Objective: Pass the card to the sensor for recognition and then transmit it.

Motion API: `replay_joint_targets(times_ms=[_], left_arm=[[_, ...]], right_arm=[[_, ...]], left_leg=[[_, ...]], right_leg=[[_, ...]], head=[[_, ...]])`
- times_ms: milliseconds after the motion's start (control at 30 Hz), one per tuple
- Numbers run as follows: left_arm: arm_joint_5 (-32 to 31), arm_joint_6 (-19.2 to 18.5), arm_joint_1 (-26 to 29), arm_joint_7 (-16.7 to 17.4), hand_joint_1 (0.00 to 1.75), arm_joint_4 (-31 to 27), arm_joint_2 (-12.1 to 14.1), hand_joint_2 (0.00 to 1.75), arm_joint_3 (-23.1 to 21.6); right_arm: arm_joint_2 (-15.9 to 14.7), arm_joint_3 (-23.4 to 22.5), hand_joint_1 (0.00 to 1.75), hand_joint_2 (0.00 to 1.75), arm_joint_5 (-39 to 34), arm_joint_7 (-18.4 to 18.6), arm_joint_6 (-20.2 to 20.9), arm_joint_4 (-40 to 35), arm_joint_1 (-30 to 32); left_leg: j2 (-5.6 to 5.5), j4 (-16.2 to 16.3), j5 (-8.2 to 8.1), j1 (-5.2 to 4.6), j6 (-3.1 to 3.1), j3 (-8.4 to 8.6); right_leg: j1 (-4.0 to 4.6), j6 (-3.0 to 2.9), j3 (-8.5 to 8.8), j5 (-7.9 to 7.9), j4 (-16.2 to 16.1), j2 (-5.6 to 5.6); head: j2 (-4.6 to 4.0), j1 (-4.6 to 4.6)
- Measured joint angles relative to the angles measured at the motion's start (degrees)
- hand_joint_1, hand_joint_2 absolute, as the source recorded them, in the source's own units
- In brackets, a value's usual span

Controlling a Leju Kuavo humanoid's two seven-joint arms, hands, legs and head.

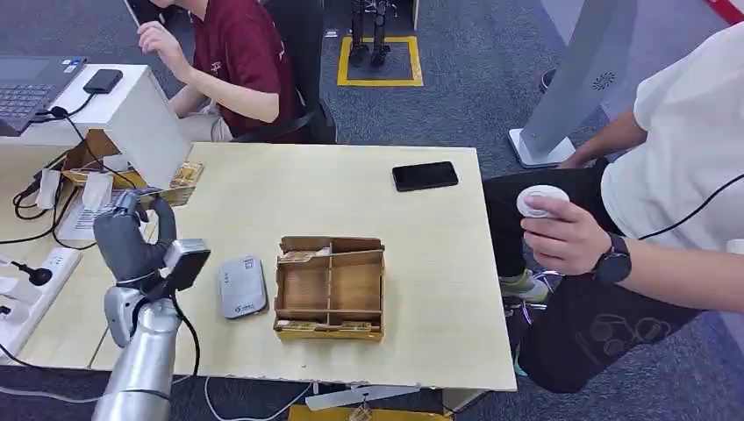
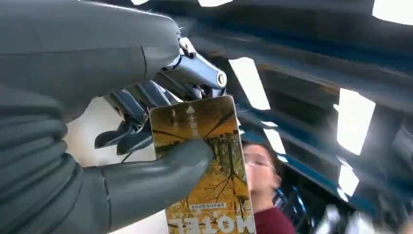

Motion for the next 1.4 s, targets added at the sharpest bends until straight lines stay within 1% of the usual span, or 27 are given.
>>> replay_joint_targets(times_ms=[33,67,100,167,467,900,933,1000,1033,1100,1333,1400], left_arm=[[-8.2,0.1,-0.5,0.0,1.75,-0.3,-0.3,1.75,1.8],[-12.7,0.2,-0.9,0.0,1.75,-0.7,-0.5,1.75,3.0],[-14.5,0.2,-1.3,0.0,1.75,-1.0,-0.9,1.75,4.1],[-16.0,0.3,-2.5,0.0,1.75,-1.8,-1.6,1.75,6.2],[-18.2,0.3,-6.0,0.0,1.75,-2.3,-3.6,1.75,10.2],[-19.5,0.3,-7.6,0.0,1.75,-2.3,-4.6,1.75,12.4],[-19.6,0.3,-7.6,0.0,0.0,-2.3,-4.6,1.75,12.5],[-19.1,0.3,-7.6,0.0,0.0,-2.3,-4.7,1.75,12.7],[-17.9,0.3,-7.6,0.2,0.0,-2.1,-4.4,1.75,12.7],[-16.1,0.3,-7.6,1.3,0.0,-1.7,-4.2,1.75,12.6],[-15.8,0.3,-7.6,0.4,0.0,0.2,-4.6,1.75,12.6],[-14.6,0.3,-7.8,0.3,0.0,1.4,-4.7,1.75,12.7]], right_arm=[[0.0,0.4,0.0,0.0,0.0,-0.1,0.1,0.0,-0.1],[0.0,0.8,0.0,0.0,0.0,-0.1,0.2,0.0,-0.1],[0.0,1.1,0.0,0.0,0.0,-0.1,0.3,0.0,-0.1],[-0.1,1.6,0.0,0.0,0.0,0.0,0.3,0.0,-0.2],[-0.5,2.7,0.0,0.0,-0.1,0.1,0.2,0.0,-0.4],[-0.5,2.7,0.0,0.0,-0.1,0.0,0.2,0.0,-0.4],[-0.5,2.7,0.0,0.0,-0.1,0.0,0.2,0.0,-0.4],[-0.5,2.7,0.0,0.0,-0.2,0.1,0.2,0.0,-0.4],[-0.5,2.7,0.0,0.0,-0.2,0.1,0.2,0.0,-0.4],[-0.5,2.8,0.0,0.0,-0.3,0.1,0.2,0.0,-0.4],[-0.5,2.8,0.0,0.0,-0.4,0.1,0.2,0.0,-0.3],[-0.5,2.8,0.0,0.0,-0.4,0.1,0.2,0.0,-0.3]], left_leg=[[0.03,0.0,0.0,0.0,0.0,0.0],[0.06,0.0,0.0,0.0,0.0,0.01],[0.08,0.0,0.0,0.0,0.0,0.01],[0.08,0.0,0.0,0.0,0.0,0.0],[0.06,0.0,0.01,0.0,-0.01,-0.01],[0.06,0.0,0.01,0.0,-0.01,-0.01],[0.06,0.0,0.01,0.0,-0.01,0.0],[0.06,0.0,0.01,0.0,-0.01,-0.02],[0.06,0.0,0.01,0.0,-0.01,-0.01],[0.07,0.0,0.0,0.0,-0.01,0.0],[0.06,0.0,0.0,-0.01,-0.01,-0.03],[0.06,0.0,0.0,-0.02,-0.01,-0.02]], right_leg=[[0.0,0.0,-0.01,0.0,0.0,0.04],[0.0,-0.01,-0.02,0.01,0.0,0.07],[0.0,0.0,-0.04,0.03,0.0,0.09],[0.0,-0.02,-0.05,0.05,0.0,0.1],[0.0,-0.02,-0.04,0.05,0.0,0.07],[0.0,-0.02,-0.05,0.05,0.0,0.07],[0.0,-0.02,-0.05,0.05,0.0,0.07],[0.0,-0.03,-0.05,0.05,0.0,0.08],[0.0,-0.03,-0.06,0.05,0.0,0.08],[0.0,-0.03,-0.09,0.05,0.0,0.1],[0.0,-0.02,-0.09,0.05,0.0,0.08],[-0.01,-0.02,-0.09,0.05,0.0,0.09]], head=[[0.0,0.0],[0.0,0.02],[0.0,-0.02],[0.0,0.0],[0.0,0.0],[0.0,0.0],[0.0,0.0],[0.0,0.0],[0.0,0.0],[0.0,-0.02],[0.0,0.0],[0.0,-0.02]])
